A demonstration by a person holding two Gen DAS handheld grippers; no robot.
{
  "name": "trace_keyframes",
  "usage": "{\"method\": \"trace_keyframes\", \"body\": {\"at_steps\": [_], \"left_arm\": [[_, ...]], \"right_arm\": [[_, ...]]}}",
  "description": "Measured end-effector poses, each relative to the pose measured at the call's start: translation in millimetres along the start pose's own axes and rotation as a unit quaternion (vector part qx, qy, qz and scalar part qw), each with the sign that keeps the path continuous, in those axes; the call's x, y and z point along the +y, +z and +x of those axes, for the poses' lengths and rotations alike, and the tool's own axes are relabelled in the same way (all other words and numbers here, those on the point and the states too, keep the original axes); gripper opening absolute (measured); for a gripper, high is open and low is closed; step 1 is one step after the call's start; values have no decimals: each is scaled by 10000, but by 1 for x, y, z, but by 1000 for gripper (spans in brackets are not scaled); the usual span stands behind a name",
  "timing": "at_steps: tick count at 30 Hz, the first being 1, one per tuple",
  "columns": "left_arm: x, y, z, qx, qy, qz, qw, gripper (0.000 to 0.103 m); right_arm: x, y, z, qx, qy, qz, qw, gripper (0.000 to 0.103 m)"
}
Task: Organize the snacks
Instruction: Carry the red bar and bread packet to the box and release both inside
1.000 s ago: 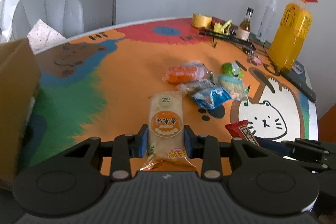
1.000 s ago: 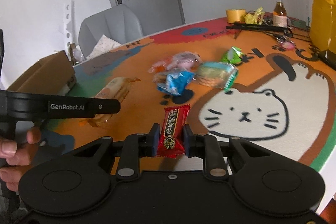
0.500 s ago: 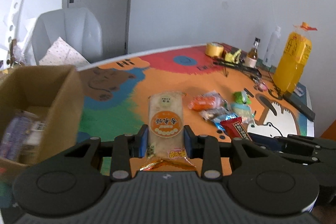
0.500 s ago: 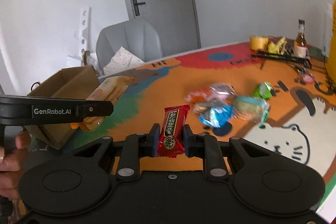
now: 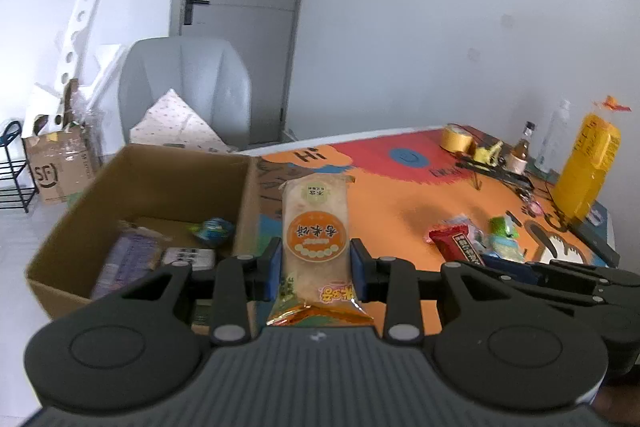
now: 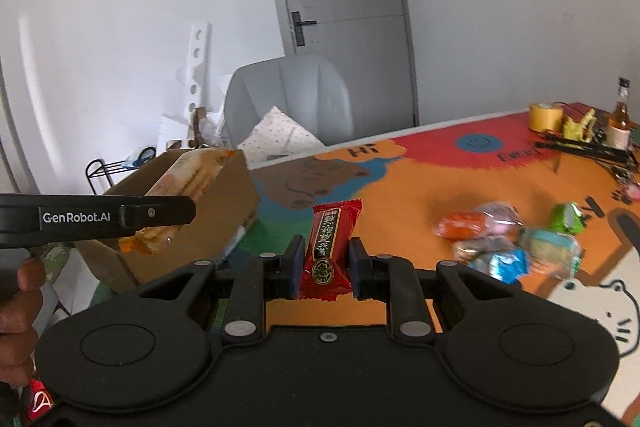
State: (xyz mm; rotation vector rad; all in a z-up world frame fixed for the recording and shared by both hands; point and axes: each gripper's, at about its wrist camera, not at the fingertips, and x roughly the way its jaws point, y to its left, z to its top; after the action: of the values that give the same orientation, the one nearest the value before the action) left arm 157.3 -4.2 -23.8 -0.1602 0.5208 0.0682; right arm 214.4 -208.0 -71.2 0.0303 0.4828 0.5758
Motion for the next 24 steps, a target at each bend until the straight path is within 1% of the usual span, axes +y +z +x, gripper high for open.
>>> {"method": "trace_keyframes", "body": {"at_steps": [16, 20, 24], "left_arm": [[67, 7, -21, -261, 443, -516, 9973, 33], [86, 9, -21, -267, 505, -705, 9959, 33], [97, 8, -16, -215, 522, -811, 9951, 34]], "right_arm": [[57, 16, 21, -83, 334, -362, 9988, 21], [71, 19, 29, -71, 421, -455, 9980, 21], [82, 22, 37, -61, 476, -546, 9974, 22]]}}
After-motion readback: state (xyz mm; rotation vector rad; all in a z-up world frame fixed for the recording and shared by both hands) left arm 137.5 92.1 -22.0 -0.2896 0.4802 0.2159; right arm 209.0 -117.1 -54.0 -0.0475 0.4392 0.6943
